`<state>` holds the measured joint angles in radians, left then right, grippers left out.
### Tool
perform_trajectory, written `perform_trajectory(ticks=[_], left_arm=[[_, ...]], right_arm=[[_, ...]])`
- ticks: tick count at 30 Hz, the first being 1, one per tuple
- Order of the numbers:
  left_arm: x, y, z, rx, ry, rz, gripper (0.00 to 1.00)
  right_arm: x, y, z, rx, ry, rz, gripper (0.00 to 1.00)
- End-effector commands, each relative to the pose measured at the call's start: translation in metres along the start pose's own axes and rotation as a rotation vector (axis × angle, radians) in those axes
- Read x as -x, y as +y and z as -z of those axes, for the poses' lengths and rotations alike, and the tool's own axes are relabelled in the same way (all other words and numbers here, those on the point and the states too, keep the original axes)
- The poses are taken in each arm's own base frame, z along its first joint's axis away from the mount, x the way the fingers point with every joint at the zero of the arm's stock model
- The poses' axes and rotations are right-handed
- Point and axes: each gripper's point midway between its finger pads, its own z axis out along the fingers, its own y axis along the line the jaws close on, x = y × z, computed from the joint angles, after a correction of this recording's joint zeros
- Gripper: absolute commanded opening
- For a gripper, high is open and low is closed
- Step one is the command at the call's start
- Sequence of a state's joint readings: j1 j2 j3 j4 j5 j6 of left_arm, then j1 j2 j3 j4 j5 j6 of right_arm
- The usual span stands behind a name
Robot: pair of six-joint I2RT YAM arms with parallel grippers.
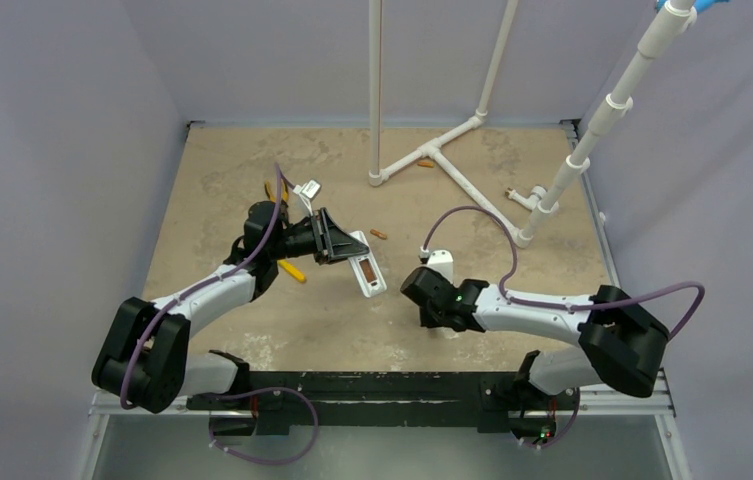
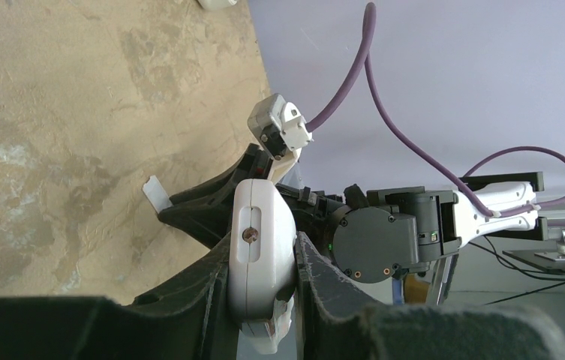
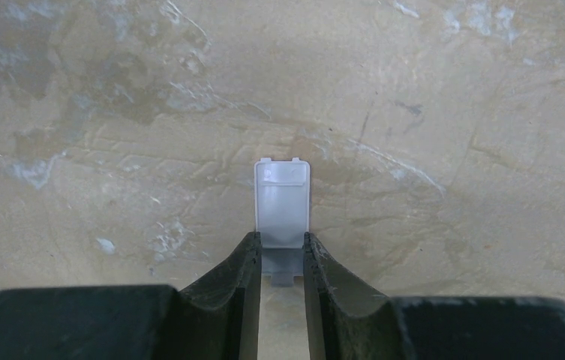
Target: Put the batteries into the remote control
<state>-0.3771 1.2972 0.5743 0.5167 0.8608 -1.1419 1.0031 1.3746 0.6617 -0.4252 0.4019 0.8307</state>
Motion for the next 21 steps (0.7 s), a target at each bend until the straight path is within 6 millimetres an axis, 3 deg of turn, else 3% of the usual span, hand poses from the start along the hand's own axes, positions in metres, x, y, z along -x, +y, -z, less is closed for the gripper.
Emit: perform_trajectory(ticks=[1,13,21], left_arm=[[0.011,-0.021,-0.001,-0.066,-0.016,-0.066,0.0],[0.011,-0.021,0.0,-0.064,-0.024,-0.066,0.0],[0.012,-0.023,0.0,-0.07,-0.028,-0.068,0.0]], right_arm=[[-0.029,-0.039,0.009,-0.118,0.092,0.066,0.01],[-0.004,-0.048,0.026,-0.195,0.059,0.146,0.01],[0.011,-0.028,0.021,-0.15,0.02,0.186,0.0]])
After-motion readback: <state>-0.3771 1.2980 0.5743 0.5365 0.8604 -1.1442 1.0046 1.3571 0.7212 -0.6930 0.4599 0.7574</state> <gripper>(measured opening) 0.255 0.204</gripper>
